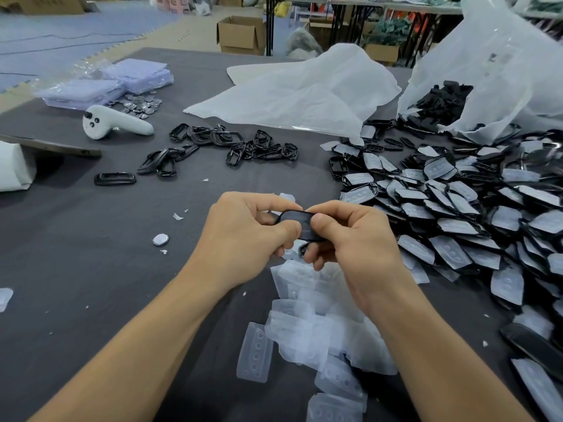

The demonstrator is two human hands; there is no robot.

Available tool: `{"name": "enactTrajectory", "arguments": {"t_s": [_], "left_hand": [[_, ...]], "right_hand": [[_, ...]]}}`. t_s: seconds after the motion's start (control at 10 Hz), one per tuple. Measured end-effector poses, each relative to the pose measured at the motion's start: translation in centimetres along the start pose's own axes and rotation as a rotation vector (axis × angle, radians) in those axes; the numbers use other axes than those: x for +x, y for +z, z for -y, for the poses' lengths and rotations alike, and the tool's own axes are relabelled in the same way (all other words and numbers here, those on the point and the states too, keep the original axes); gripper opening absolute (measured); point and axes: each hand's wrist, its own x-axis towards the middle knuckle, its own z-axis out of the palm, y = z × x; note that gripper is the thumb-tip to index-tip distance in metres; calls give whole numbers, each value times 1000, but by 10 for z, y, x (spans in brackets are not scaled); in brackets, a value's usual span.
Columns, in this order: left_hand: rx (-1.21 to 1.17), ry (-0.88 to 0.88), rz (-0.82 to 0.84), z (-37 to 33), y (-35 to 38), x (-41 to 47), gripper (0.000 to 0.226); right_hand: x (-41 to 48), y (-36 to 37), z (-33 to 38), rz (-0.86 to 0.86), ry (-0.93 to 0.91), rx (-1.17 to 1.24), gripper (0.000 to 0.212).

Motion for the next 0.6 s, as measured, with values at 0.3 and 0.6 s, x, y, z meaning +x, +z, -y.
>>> {"name": "enactTrajectory", "arguments": {"t_s": [0.3,0.6], "left_hand": [[-205,-116,2,6,12,1,21],[68,72,-170,-24,-2,-24,14]], "right_hand": [[-7,-12,6,-26,-382,-782,36],[8,-105,50,-575,-169,-1111,38]]}}
